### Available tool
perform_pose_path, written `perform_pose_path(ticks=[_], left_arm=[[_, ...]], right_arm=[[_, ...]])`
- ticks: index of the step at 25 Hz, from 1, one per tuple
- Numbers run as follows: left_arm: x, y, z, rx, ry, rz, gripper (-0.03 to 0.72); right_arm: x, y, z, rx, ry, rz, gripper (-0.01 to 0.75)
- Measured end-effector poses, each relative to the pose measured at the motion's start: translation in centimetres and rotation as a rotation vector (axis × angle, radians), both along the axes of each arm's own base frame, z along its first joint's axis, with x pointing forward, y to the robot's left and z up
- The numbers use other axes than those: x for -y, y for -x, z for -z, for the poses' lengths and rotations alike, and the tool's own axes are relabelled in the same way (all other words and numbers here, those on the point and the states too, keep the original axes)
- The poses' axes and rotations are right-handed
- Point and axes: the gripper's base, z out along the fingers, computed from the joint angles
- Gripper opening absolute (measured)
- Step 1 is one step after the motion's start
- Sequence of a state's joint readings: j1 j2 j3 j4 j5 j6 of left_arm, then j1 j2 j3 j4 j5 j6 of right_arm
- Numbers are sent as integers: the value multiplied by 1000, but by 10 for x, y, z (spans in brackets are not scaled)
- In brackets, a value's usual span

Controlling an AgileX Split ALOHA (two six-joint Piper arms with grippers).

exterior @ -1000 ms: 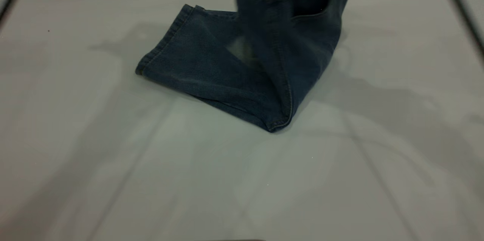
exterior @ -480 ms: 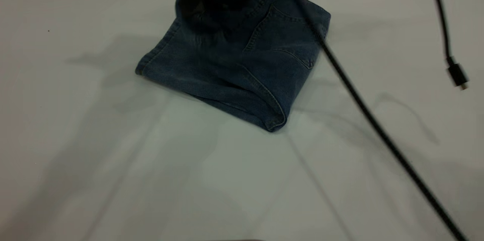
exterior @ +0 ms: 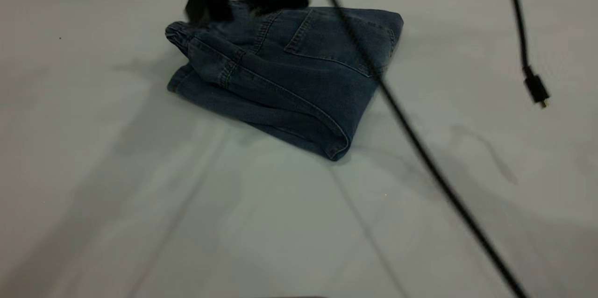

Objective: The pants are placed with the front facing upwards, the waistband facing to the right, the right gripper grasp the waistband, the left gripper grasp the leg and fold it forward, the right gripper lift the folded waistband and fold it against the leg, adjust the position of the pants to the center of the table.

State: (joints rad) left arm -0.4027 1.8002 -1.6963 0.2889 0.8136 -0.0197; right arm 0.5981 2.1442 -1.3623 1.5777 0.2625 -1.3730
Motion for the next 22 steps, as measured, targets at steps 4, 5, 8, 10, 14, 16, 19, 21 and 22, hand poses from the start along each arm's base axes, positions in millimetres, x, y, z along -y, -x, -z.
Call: perform_pose_path(ticks=[4, 5, 8, 10, 14, 16, 19, 21, 22], left_arm=[[7, -8, 20, -45, -32, 62, 358], [11, -11, 30, -76, -23, 81, 358], [25, -20, 64, -178, 7, 169, 358], [35, -25, 88, -233, 23, 253, 358], [53, -34, 141, -322, 44, 388, 358], [58, -38, 167, -363, 68, 394, 358], [62, -44, 205, -396, 70, 383, 358], [64, -46, 224, -405, 45, 386, 358], [65, -45, 233, -414, 25, 394, 358]], right_arm=[[49, 2, -18, -120, -19, 62, 598], [60, 4, -21, -153, -8, 64, 587], [92, 7, -24, -256, 47, 43, 573], [110, 8, -28, -308, 95, 29, 570], [141, 9, -39, -361, 151, 45, 569], [151, 9, -47, -364, 146, 62, 569], [159, 9, -59, -338, 138, 79, 568], [160, 10, -63, -331, 136, 79, 568], [160, 10, -63, -331, 136, 78, 568]])
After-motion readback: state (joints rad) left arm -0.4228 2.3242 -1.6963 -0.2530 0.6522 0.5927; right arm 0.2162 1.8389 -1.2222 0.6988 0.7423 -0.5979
